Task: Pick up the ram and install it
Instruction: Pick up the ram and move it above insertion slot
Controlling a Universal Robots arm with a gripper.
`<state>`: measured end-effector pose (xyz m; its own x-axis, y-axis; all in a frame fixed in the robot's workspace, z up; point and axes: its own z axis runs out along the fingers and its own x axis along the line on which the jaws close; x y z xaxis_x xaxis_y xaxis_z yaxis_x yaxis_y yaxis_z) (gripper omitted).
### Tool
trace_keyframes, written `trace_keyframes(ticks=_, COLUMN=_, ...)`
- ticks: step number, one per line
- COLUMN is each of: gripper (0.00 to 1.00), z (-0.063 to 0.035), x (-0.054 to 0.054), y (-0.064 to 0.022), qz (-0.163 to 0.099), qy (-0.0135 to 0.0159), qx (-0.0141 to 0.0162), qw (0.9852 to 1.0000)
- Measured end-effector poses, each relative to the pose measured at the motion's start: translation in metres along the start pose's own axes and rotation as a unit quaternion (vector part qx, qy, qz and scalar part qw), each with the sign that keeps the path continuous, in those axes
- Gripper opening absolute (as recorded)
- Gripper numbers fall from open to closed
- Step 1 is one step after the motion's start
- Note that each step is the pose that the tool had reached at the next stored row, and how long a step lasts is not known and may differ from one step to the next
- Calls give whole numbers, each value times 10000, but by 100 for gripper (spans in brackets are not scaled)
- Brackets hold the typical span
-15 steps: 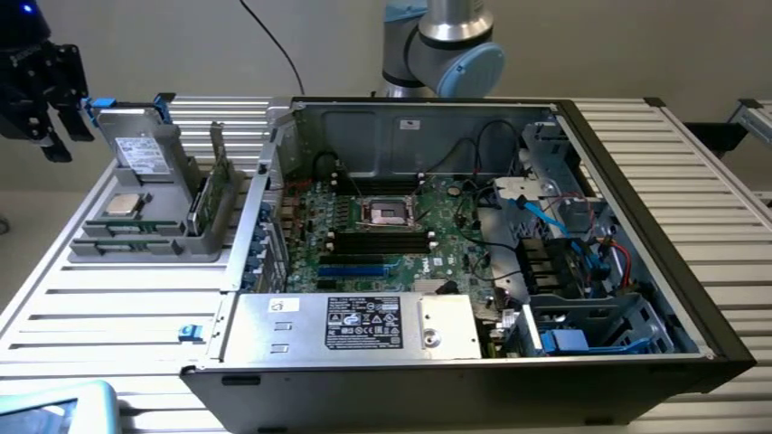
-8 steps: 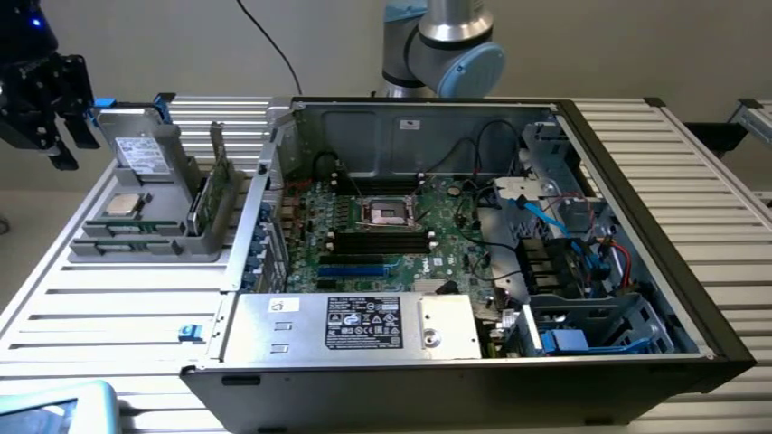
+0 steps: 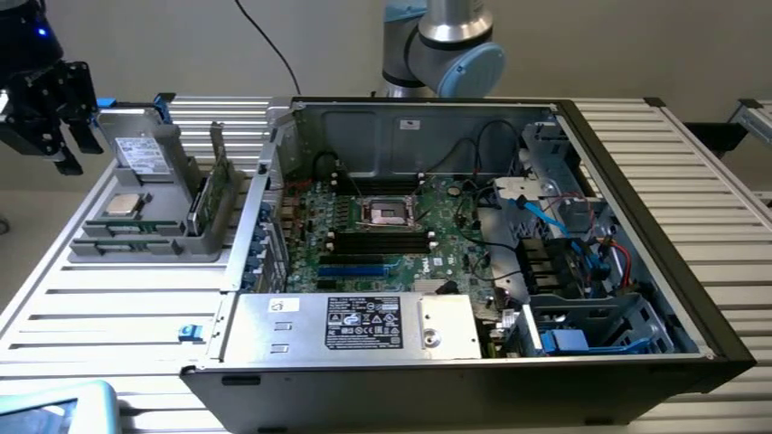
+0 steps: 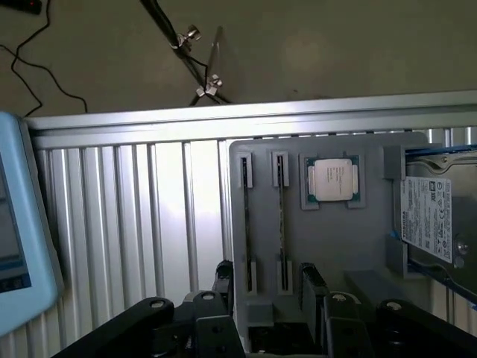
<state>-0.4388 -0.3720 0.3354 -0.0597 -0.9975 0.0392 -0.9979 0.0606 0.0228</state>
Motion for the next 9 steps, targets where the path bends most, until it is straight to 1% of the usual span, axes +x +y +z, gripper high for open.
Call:
trace_keyframes(ticks=3, gripper=49, z=5, x=0, y=0, qz=0, qy=-1, qx=2, qw=10000)
trace_keyframes(ticks=9, gripper=49, z=110, x=-4, y=-2, qz=0, qy=-1, qx=1, qw=10000)
